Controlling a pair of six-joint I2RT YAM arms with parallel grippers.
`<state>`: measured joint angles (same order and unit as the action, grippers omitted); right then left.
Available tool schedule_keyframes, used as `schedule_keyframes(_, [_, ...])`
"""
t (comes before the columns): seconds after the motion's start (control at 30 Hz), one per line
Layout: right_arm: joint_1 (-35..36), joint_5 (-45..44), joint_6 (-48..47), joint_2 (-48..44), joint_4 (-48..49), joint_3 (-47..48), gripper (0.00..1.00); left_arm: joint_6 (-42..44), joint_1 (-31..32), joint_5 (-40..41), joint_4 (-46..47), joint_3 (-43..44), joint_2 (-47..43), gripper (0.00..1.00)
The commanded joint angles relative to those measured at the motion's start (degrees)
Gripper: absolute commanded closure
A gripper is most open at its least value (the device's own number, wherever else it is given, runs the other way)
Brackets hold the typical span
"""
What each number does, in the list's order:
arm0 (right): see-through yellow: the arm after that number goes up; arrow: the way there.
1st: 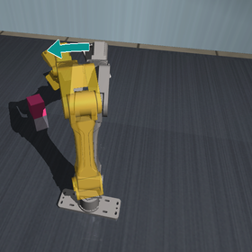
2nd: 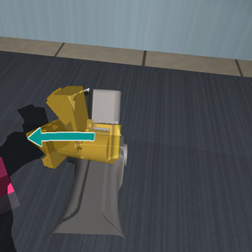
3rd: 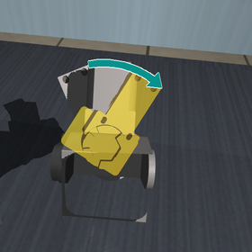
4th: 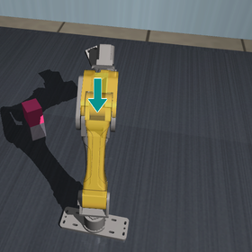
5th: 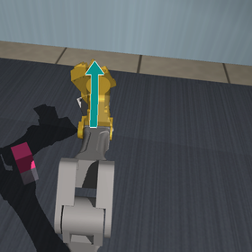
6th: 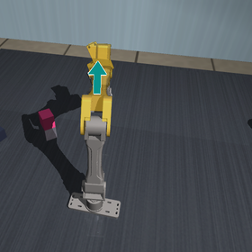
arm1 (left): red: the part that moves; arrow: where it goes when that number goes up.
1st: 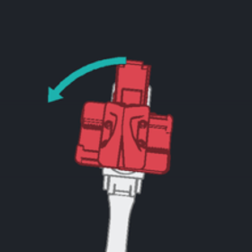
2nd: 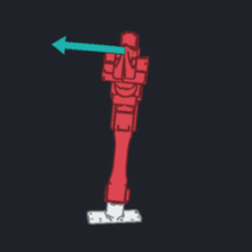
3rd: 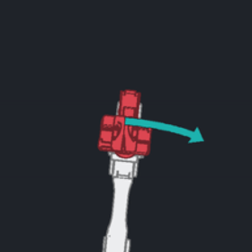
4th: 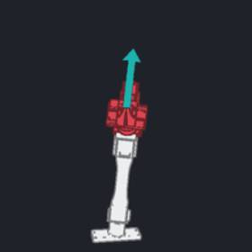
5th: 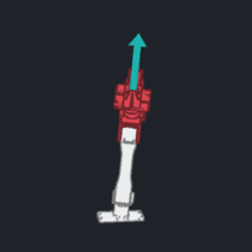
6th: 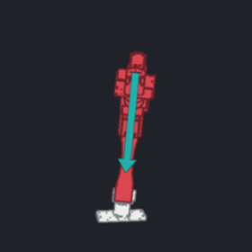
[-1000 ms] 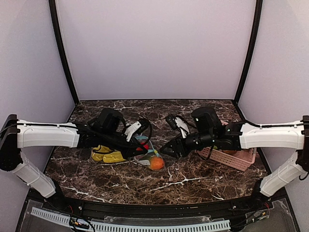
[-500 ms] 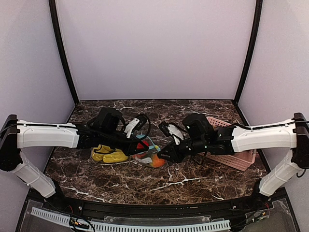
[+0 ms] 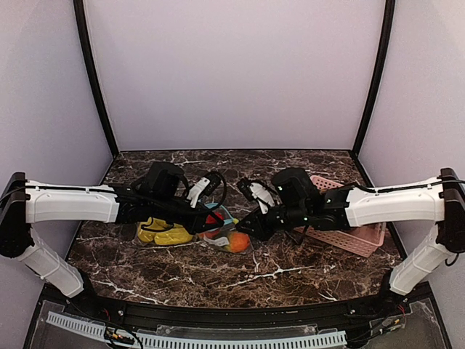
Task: Place the food in the zip-top bag and seal the zipper
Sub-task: Hold the zipper food storage bag at the center of the board.
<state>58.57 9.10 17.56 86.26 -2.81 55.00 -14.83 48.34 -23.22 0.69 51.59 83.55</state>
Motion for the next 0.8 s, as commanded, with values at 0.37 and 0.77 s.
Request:
schedule_keyframes(0.37, [0.3, 0.8, -1.4, 0.4, 2.5, -0.1, 1.0, 2.2, 0.1, -1.2, -2.4, 0.6, -2.0, 0.84])
schedule_keyframes(0.77, [-3.6, 14.4, -3.5, -3.4, 6.8, -5.3, 1.0, 12.0, -0.4, -0.2, -12.2, 8.0, -3.8, 0.31])
